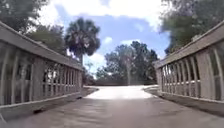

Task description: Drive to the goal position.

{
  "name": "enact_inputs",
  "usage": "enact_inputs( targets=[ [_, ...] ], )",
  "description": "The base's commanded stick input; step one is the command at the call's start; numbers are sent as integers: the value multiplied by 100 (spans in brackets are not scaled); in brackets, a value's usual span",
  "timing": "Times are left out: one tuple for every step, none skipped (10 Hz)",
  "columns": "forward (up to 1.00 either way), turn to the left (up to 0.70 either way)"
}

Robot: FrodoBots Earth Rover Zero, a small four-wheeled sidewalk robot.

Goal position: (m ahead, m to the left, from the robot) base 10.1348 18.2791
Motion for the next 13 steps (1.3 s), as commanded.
enact_inputs(
  targets=[
    [100,0],
    [100,0],
    [100,0],
    [100,0],
    [100,0],
    [100,0],
    [100,0],
    [100,0],
    [100,0],
    [100,0],
    [100,0],
    [100,0],
    [100,0]
  ],
)
